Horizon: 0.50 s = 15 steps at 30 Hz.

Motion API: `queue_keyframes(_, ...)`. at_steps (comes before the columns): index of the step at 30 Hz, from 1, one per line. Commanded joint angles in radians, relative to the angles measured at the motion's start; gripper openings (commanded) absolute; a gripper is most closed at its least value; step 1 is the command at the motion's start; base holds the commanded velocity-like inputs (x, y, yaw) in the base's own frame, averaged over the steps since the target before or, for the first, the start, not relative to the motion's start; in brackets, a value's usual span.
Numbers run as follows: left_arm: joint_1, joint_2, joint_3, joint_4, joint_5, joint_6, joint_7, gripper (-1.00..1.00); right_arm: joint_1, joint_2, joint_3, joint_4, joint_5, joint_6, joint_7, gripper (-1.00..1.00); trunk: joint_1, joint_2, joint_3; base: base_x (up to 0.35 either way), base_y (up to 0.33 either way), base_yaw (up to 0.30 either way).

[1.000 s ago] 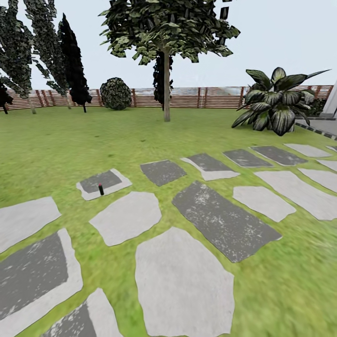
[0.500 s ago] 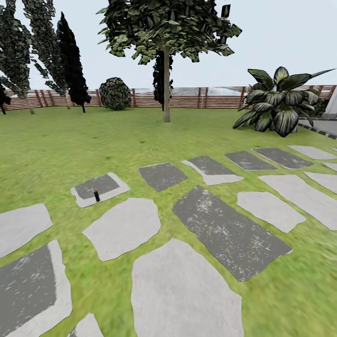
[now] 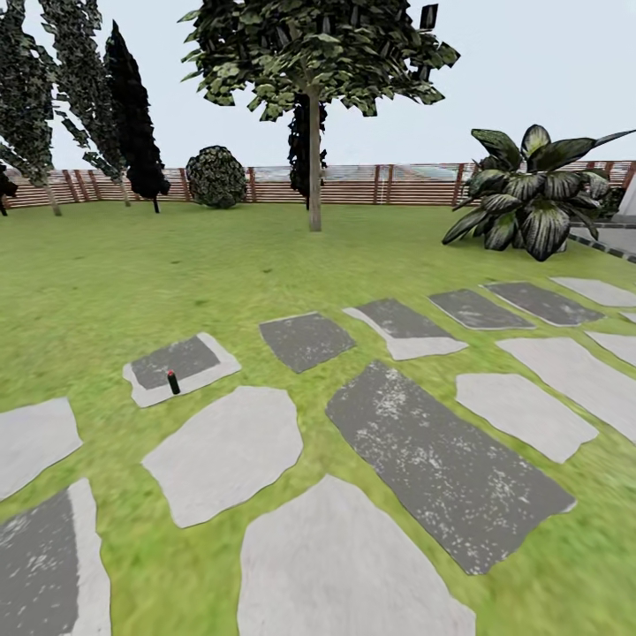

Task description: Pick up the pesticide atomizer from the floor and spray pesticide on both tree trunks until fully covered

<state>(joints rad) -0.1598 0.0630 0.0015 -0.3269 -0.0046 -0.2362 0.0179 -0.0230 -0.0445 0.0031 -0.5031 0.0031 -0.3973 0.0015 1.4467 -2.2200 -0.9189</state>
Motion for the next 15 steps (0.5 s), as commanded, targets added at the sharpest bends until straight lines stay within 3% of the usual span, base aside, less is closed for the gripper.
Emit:
queue_keyframes(1, 0.000, 0.000, 0.000, 0.000, 0.000, 0.000, 0.000, 1.00, 0.000, 0.000, 0.000, 0.000, 0.000, 0.000, 0.000, 1.00, 0.000, 0.000, 0.000, 0.341, 0.000, 0.000)
queue_keyframes(15, 0.000, 0.000, 0.000, 0.001, -0.001, 0.000, -0.001, 1.00, 0.000, 0.000, 0.000, 0.001, 0.001, 0.000, -0.003, 1.00, 0.000, 0.000, 0.000, 0.341, 0.000, 0.000)
